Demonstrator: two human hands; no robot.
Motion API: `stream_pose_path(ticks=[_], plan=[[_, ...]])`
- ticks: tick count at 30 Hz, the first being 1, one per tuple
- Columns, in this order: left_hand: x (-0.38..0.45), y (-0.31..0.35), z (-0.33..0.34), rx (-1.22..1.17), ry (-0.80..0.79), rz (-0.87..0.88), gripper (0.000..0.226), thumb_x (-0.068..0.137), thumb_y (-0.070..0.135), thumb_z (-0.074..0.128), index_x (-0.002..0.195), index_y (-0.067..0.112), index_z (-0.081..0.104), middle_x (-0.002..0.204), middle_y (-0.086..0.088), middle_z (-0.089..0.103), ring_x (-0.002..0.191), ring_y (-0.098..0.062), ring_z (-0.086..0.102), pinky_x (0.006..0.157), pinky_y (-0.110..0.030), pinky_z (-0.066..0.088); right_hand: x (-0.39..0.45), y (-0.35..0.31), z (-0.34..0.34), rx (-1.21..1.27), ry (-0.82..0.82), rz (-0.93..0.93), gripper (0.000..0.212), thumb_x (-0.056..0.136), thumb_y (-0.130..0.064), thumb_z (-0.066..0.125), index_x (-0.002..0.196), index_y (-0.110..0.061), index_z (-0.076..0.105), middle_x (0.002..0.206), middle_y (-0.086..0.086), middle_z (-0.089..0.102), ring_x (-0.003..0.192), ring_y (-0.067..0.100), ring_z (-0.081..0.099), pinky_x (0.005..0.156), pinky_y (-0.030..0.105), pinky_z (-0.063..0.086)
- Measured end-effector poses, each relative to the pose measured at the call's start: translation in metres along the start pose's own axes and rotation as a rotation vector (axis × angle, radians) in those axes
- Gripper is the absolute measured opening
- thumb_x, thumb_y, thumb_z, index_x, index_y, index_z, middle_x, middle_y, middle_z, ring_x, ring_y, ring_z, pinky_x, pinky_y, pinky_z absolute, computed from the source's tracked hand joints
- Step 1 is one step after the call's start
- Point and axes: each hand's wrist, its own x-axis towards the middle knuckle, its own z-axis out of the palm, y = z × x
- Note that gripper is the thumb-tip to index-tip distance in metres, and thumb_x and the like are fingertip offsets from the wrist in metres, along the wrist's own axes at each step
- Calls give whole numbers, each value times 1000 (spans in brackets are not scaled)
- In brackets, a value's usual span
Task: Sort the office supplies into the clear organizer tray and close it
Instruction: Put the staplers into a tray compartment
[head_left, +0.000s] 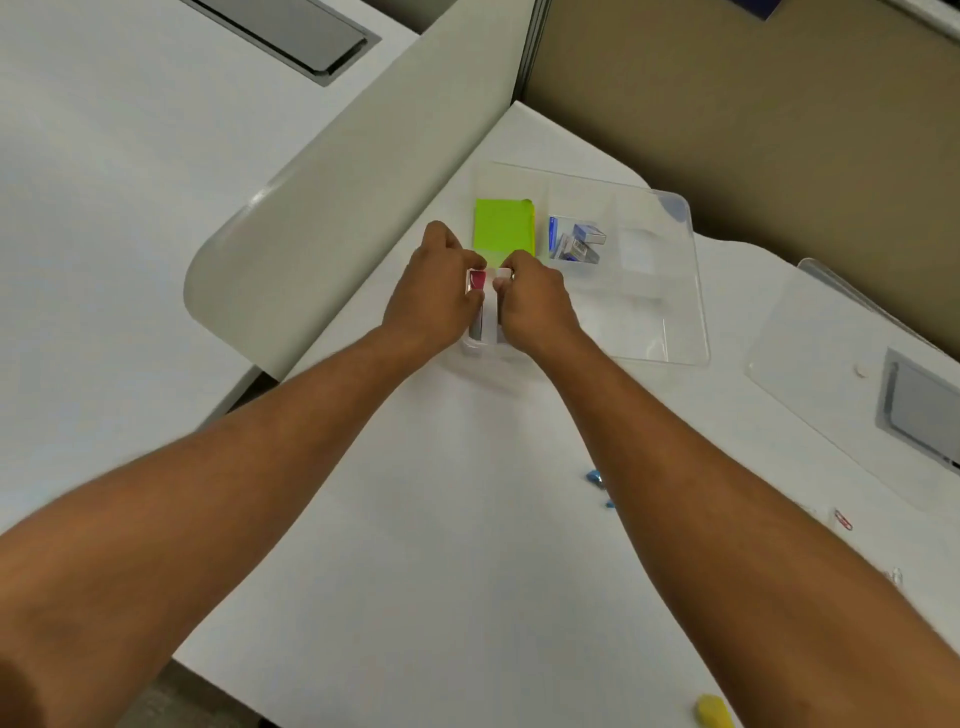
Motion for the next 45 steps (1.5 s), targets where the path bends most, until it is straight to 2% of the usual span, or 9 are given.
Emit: stream_pose_path(ticks=[12, 19, 23, 26, 29, 33, 37, 41, 45], plan=[[-18, 11, -4, 38, -21, -12, 32, 94, 22, 68, 125, 13, 70, 132, -11, 47, 104, -31, 63, 80, -37, 49, -18, -5, -3, -67, 85, -20, 22, 98, -12, 58, 119, -9, 59, 116, 14, 66, 100, 28, 65, 86, 39, 56], [-81, 12, 0, -35, 230, 134, 37, 100, 29, 60, 136, 20, 59, 138, -11, 47, 120, -26, 48, 97, -36, 43, -134, 79, -63, 198, 456, 50, 26, 98, -5, 59, 117, -21, 68, 108, -6, 70, 94, 8, 66, 88, 26, 55], [-141, -9, 33, -80, 223, 68, 40, 100, 27, 60, 136, 11, 52, 134, -16, 48, 124, -32, 47, 105, -45, 39, -170, 156, -60, 12, 185, 255, 39, 95, -3, 63, 123, -29, 66, 124, -2, 60, 103, 18, 62, 88, 20, 45], [-157, -16, 53, 14, 152, 28, 45, 99, 30, 61, 137, 11, 49, 139, -15, 46, 127, -35, 46, 102, -49, 40, -180, 172, -38, -168, -66, 46, 63, 82, 13, 58, 127, -30, 68, 141, -2, 53, 123, 25, 47, 96, 18, 38], [-153, -14, 55, 84, 133, 12, 51, 97, 29, 63, 142, 12, 44, 145, -14, 44, 130, -37, 45, 102, -50, 38, -181, 174, -21, -345, -27, -127, 58, 72, 10, 76, 116, -28, 74, 132, -4, 64, 123, 34, 49, 94, 46, 47], [-152, -14, 54, 116, 96, 14, 68, 97, 29, 63, 156, 17, 32, 161, -13, 33, 139, -36, 41, 105, -53, 37, -177, 175, -17, -434, 54, -210, 48, 80, 4, 76, 115, -29, 71, 116, -10, 67, 117, 29, 53, 88, 36, 35], [-152, -13, 53, 207, 50, 86, 75, 98, 29, 60, 163, 25, 23, 172, -10, 15, 145, -37, 35, 105, -54, 37, -175, 147, -24, -89, -87, -97, 29, 98, -9, 62, 125, -22, 65, 113, -4, 64, 103, 16, 61, 89, 29, 47], [-149, -13, 55, 254, 26, 95, 73, 99, 31, 57, 164, 28, 23, 174, -6, 10, 153, -34, 27, 106, -53, 38, -162, 83, -43, 366, 35, 13, 50, 99, -19, 65, 145, -30, 47, 116, -17, 63, 98, -15, 62, 85, 0, 45], [-147, -14, 57, 273, 14, 73, 73, 99, 35, 55, 164, 25, 22, 174, -7, 10, 154, -35, 27, 106, -54, 39, -106, 36, -57, 407, 116, -31, 65, 99, -16, 65, 148, -44, 33, 123, -13, 53, 94, 5, 69, 78, 4, 51]])
